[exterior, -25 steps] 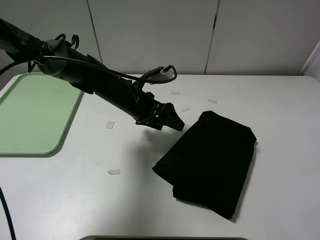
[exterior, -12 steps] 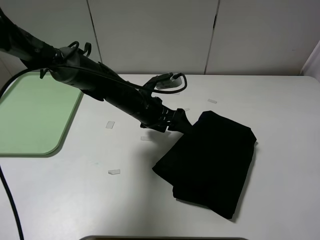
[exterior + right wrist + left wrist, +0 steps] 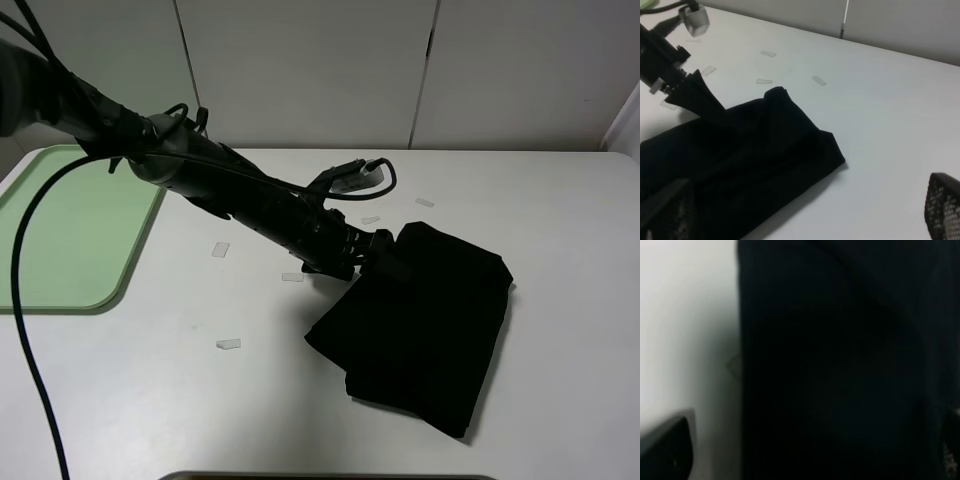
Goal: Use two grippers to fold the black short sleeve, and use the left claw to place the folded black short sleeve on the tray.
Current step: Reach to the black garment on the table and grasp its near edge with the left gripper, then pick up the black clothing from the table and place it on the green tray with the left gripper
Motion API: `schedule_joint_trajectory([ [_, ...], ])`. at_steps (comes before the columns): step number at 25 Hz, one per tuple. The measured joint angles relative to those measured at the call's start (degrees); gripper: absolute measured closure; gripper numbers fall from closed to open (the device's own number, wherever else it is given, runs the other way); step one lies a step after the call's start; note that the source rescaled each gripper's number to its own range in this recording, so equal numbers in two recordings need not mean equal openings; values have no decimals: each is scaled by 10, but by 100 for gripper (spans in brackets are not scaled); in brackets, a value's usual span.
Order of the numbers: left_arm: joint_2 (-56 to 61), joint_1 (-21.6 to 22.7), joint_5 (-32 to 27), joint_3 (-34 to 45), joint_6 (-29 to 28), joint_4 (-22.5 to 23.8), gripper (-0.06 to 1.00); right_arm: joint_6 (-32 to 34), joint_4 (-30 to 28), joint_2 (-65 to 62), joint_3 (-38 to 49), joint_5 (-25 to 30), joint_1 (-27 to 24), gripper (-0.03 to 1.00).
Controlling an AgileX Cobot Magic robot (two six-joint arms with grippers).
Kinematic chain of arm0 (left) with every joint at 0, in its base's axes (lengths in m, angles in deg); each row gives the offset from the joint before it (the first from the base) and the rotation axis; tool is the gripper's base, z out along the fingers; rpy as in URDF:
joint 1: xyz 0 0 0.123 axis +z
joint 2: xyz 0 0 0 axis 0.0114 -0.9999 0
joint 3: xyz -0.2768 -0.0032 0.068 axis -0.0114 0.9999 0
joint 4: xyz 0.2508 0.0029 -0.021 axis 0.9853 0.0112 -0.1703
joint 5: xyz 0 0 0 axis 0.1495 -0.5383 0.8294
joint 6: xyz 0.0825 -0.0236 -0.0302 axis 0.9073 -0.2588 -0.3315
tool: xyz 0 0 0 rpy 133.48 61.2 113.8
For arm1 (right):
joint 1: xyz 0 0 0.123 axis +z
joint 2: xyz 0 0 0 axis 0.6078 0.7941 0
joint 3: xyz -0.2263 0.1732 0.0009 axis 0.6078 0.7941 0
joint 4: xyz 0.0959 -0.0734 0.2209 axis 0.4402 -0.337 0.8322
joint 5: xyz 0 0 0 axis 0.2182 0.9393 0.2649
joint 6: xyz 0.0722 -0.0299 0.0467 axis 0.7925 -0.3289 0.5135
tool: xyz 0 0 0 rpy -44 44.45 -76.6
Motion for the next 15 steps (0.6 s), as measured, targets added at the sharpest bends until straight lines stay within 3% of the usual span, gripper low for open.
schedule_joint_trajectory([
  [3,-6,-9,-3,-2,0,-13,1,0,0,0,0,0,0,-3],
  [9,-34,-45,-8,-21,2,-31,36,0,0,0,0,0,0,-3],
  [10,-34,-45,-8,-21,2,-31,36,0,0,0,0,0,0,-3],
  [14,-43,-56,10,-21,2,-33,80,0,1,0,0,0,0,-3],
  [15,-43,-56,15,-21,2,-31,80,0,1,0,0,0,0,-3],
])
